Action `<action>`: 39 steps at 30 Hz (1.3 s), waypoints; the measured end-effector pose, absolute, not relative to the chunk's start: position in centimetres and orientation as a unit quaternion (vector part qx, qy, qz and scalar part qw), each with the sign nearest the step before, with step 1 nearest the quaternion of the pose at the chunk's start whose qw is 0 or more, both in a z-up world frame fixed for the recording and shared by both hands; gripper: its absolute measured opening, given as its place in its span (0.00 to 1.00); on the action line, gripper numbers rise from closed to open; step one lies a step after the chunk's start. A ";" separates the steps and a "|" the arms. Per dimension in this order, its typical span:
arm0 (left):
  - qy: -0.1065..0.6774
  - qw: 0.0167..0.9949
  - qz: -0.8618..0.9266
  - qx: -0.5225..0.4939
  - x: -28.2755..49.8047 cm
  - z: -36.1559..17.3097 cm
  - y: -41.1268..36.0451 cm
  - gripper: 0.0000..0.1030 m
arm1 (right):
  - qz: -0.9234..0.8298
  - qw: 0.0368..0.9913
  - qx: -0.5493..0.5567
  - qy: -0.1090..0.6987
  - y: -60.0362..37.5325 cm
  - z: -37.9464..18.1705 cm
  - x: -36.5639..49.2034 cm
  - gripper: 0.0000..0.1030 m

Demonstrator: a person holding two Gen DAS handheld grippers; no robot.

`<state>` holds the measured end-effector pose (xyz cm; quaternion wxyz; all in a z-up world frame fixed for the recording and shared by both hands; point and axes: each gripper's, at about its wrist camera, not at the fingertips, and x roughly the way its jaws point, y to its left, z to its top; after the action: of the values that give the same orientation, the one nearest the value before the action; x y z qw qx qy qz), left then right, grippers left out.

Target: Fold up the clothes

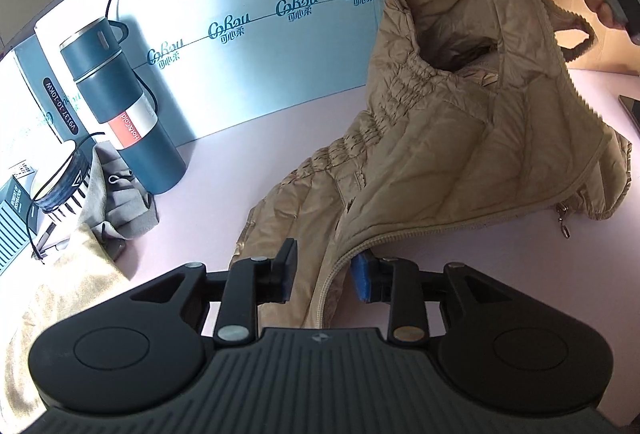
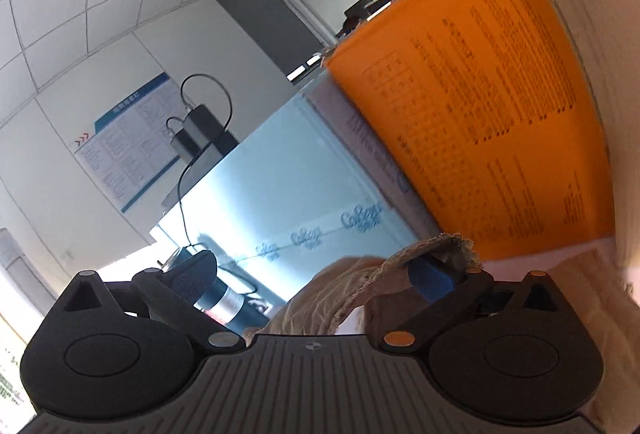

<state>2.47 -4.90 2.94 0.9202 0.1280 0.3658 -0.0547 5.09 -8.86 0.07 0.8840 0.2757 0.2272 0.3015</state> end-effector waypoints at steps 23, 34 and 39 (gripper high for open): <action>0.383 0.918 -0.010 0.099 5.9 3.2 -3.9 0.24 | 0.253 0.859 0.228 0.383 -10.5 -8.3 -5.6 1.00; 0.393 0.911 0.020 0.119 7.1 3.1 -3.7 0.25 | 0.318 0.829 0.091 0.451 -3.8 -9.7 -6.0 1.00; 0.398 0.910 0.034 0.109 8.8 3.5 -2.9 0.25 | 0.335 0.830 0.042 0.444 -1.7 -8.6 -4.1 1.00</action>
<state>8.84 -2.93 3.45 0.9103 0.1091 0.3979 0.0342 -4.07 -1.69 -8.64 0.8298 0.0420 0.4443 0.3351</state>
